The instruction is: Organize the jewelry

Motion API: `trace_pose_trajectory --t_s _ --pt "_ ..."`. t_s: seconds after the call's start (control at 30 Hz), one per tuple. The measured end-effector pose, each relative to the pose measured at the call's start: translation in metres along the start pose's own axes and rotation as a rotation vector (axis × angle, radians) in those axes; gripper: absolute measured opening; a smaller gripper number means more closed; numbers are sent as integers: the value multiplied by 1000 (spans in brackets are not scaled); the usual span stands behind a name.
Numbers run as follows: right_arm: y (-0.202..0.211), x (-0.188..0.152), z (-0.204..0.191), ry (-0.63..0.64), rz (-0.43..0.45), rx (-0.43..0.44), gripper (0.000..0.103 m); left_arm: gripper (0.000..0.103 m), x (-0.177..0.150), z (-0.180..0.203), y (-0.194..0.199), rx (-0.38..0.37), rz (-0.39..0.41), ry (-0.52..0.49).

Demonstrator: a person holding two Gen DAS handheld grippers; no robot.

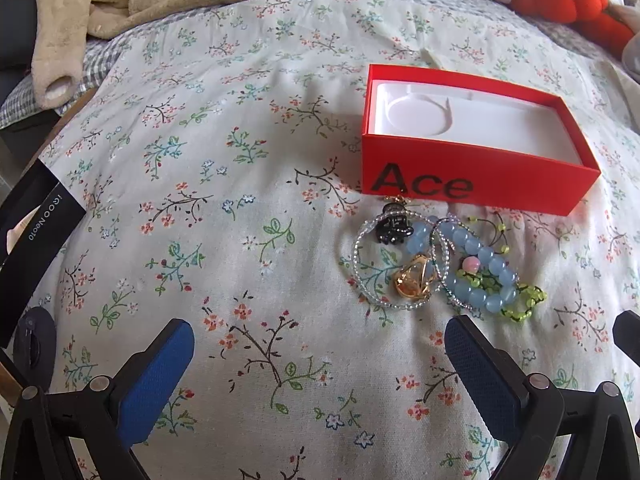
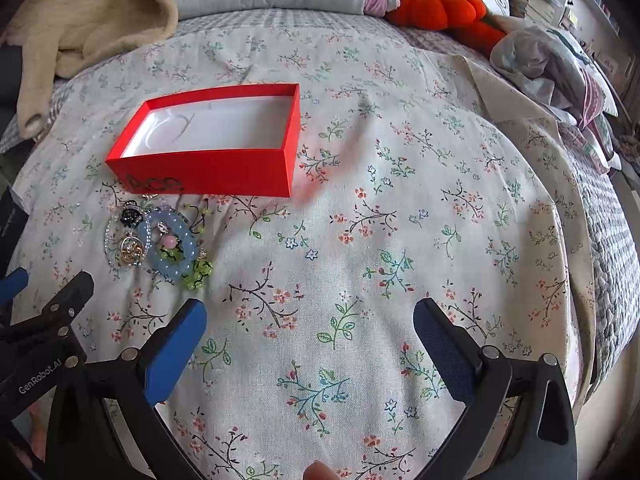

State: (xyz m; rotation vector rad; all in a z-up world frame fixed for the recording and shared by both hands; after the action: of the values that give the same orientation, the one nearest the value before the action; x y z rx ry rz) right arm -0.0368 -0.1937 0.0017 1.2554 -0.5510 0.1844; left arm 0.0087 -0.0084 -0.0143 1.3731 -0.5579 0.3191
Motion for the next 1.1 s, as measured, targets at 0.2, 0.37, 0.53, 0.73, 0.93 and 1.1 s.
trace_pose_trajectory --t_s 0.2,0.37,0.53,0.73,0.93,1.1 --pt "0 0 0 -1 0 -1 103 103 0 0 0 0 1 0" --pt "0 0 0 -1 2 -1 103 103 1 0 1 0 1 -2" --pt "0 0 0 -1 1 0 103 103 2 2 2 4 2 -5" --pt "0 -2 -1 2 3 1 103 103 1 2 2 3 2 -6" --pt "0 -2 0 -1 0 1 103 103 0 2 0 3 1 -9" --pt "0 -2 0 -1 0 1 103 103 0 2 -1 2 2 -10"
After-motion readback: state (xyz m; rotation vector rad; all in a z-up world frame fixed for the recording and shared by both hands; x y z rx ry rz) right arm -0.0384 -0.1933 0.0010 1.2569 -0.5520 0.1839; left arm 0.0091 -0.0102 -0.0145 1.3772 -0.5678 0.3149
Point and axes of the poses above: each gripper's, at about its wrist camera, not at the fingertips, and y roughly against the way its jaws point, z to its right, x to its top, the point moved 3 cm from there along -y, roughly the way its jaws point, and after that the axes turned 9 degrees about -x, right-handed, at the moved point
